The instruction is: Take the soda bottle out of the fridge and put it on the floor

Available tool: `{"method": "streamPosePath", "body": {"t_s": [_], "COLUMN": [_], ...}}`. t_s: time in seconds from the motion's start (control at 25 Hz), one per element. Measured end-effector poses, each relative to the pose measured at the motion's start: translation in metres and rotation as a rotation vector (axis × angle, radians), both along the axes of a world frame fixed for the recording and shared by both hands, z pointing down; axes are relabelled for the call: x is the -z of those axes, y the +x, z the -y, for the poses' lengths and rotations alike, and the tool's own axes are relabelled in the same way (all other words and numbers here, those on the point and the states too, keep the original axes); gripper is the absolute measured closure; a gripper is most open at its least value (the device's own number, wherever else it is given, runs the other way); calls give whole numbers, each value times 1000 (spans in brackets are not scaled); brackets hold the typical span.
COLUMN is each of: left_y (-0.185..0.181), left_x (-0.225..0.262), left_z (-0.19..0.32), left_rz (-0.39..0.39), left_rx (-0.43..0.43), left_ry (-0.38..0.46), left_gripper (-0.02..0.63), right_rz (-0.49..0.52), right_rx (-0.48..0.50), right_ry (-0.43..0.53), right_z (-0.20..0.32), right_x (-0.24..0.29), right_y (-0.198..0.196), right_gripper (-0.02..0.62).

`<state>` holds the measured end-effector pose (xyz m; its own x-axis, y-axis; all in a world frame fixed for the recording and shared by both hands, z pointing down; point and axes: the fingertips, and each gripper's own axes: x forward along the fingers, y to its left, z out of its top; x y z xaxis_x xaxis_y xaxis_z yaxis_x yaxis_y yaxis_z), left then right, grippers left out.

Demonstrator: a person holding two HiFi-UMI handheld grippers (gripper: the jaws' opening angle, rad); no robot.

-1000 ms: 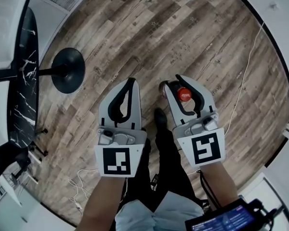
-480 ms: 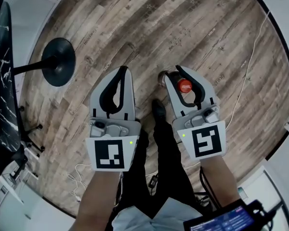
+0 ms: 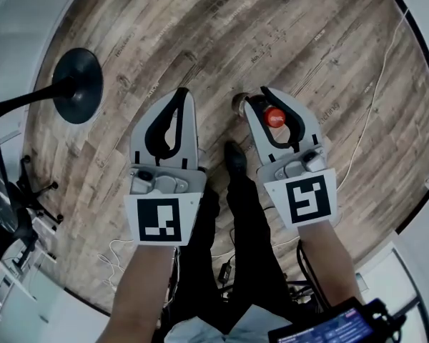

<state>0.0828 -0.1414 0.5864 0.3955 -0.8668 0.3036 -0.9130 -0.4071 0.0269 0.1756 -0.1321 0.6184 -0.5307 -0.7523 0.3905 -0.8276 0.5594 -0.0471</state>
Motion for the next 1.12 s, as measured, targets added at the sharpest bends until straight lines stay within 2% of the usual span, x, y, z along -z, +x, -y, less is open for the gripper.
{"method": "streamPosePath", "body": {"t_s": [0.52,1.12], "left_y": [8,17], "left_x": [-70,-138], "left_z": [6,9], "left_rz": [8,14], "left_rx": [-21,-45], "left_ry": [-24,-66], "left_gripper": [591,589], "right_rz": [-23,-21], "right_rx": [4,-5], "right_ry": [-54,-58], "right_z": [0,8], "right_x": [-94,-158], "right_y": [16,25], "right_gripper": [482,482]}}
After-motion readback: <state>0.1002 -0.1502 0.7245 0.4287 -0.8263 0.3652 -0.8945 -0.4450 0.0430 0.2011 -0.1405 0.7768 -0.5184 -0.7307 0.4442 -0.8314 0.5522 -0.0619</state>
